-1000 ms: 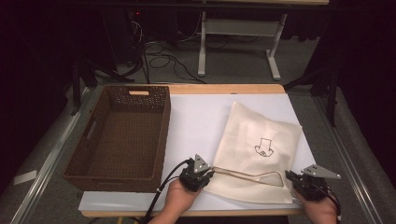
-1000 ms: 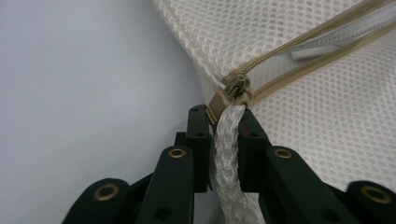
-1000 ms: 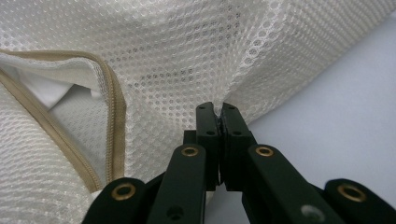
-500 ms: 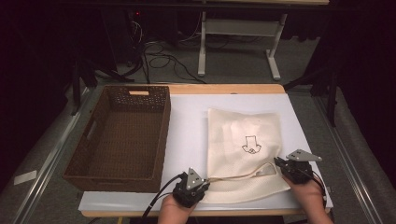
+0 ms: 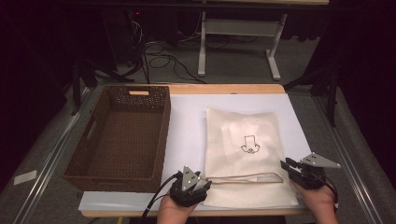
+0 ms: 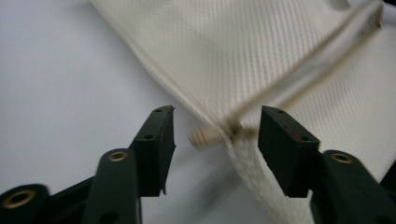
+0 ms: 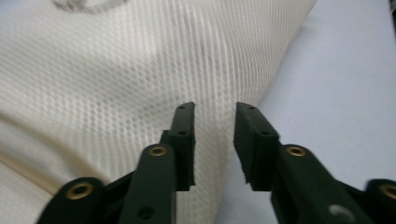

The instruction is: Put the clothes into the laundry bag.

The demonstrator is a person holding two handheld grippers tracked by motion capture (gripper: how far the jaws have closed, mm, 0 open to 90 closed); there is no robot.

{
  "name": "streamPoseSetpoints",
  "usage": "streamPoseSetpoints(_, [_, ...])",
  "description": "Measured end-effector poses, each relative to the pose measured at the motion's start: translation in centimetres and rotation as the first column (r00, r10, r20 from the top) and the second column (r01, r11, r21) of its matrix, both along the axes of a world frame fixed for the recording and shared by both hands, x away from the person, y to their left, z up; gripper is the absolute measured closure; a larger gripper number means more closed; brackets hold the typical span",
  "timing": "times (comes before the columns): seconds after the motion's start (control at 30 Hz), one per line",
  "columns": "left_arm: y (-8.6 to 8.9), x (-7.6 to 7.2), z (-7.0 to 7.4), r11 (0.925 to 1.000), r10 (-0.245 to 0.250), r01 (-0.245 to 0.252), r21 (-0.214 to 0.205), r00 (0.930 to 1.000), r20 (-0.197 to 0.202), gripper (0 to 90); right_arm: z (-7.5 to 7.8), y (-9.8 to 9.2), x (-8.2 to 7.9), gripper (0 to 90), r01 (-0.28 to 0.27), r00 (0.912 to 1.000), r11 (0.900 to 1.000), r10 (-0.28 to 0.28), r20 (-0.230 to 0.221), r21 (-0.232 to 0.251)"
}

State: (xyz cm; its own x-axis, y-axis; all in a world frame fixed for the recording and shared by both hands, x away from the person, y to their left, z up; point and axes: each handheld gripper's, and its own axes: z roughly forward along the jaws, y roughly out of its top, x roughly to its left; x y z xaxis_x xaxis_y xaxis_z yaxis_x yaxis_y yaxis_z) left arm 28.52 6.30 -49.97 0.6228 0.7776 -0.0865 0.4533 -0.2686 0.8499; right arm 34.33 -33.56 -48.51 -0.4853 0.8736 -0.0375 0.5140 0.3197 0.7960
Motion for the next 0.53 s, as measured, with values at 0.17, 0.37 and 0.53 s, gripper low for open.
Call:
streamPoseSetpoints(0.17, [1.1, -0.2, 1.9, 0.998, 0.036, -0.031, -0.055, 0.9933, 0.11, 24.5, 2.1, 0.7, -2.2, 45.9, -0.055, 0.9923, 0.9967, 0.048, 0.115, 0.06])
streamPoseSetpoints(0.37, [1.1, 0.2, 2.5, 0.9997, -0.001, 0.004, -0.025, 0.9941, 0.109, 0.0, 2.8, 2.0, -3.6, 2.7, -0.066, 0.9851, 0.9929, 0.049, 0.165, 0.099])
streamPoseSetpoints(0.53, [1.1, 0.4, 2.4, 0.9999, -0.01, 0.011, -0.005, 0.995, 0.1, 0.0, 2.8, 2.7, -3.9, 0.2, -0.061, 0.9853, 0.9951, 0.048, 0.164, 0.077])
